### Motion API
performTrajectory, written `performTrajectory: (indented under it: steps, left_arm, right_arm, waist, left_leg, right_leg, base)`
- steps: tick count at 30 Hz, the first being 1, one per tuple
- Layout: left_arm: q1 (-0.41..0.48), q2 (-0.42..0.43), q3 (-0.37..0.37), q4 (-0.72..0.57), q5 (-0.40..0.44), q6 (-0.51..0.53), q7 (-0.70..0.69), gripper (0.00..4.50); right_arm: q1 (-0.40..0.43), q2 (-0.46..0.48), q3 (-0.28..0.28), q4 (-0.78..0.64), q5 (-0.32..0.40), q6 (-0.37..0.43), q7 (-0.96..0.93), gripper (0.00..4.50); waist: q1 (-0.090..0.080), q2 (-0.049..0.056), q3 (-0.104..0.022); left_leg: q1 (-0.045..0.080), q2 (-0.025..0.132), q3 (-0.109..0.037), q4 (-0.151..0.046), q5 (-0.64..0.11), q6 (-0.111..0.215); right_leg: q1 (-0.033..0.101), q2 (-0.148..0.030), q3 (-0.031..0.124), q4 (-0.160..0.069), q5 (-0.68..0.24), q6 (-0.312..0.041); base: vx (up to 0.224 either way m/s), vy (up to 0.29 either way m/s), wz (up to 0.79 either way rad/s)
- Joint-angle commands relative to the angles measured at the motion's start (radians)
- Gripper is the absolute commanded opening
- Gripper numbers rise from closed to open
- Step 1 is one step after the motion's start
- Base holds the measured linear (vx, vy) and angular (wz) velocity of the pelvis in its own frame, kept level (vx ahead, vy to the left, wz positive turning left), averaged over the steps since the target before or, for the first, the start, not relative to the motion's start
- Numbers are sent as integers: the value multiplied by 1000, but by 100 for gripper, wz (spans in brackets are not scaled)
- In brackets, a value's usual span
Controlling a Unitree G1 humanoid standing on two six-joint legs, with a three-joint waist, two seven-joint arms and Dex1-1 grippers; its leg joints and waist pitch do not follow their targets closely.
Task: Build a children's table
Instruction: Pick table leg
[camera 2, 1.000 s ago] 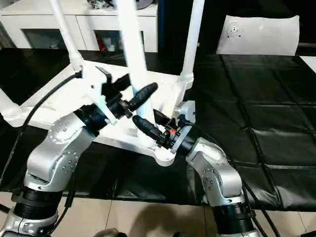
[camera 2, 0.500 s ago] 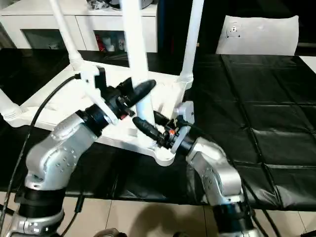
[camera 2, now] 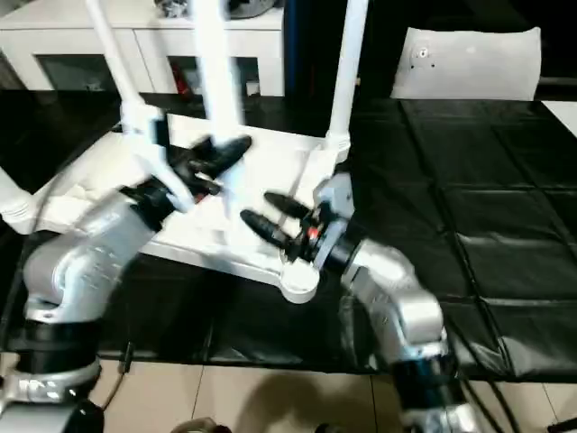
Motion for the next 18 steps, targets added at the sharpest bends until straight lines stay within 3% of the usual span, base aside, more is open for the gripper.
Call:
performTrajectory:
  steps: [1,2,7,10,14,18]
  left_arm:
    - [-29,20,-12,8,-8,11,-33,186]
    - [-38,31,-18,13,-12,12,-54,186]
    - [-45,51,-44,4,-34,30,-129,186]
    - [-42,62,-66,-10,-40,29,-177,186]
    - [-37,81,-103,-33,-44,14,-242,186]
    - [-40,83,-113,-38,-46,22,-264,186]
  right_arm:
    - [-27,-14,-26,-24,25,53,-8,331]
    - [-62,-56,-24,-22,51,150,20,345]
    - [-107,-107,-17,-3,108,253,106,347]
    - [-129,-124,-8,23,111,278,134,347]
    - [-164,-141,13,68,102,302,165,347]
    - [-179,-164,44,75,102,330,233,347]
  waist:
    - [0,-9,-78]
    - [1,-9,-78]
    - [6,-13,-80]
    - [7,-20,-80]
    - [6,-21,-77]
    - [7,-22,-78]
  left_leg:
    - [7,62,-31,-71,-94,68]
    - [7,62,-32,-70,-84,71]
    - [2,60,-27,-66,-64,78]
    - [2,62,-27,-66,-59,81]
    - [6,60,-25,-67,-92,63]
    - [3,60,-25,-66,-79,66]
  right_leg:
    - [61,-76,71,-66,-289,-83]
    - [62,-75,71,-63,-272,-91]
    - [66,-80,72,-59,-252,-105]
    - [65,-81,72,-60,-267,-110]
    - [63,-82,72,-66,-323,-97]
    - [64,-80,72,-64,-311,-92]
  base:
    - [0,0,0]
    - [0,0,0]
    - [0,0,0]
    - [0,0,0]
    - [0,0,0]
    - [0,0,0]
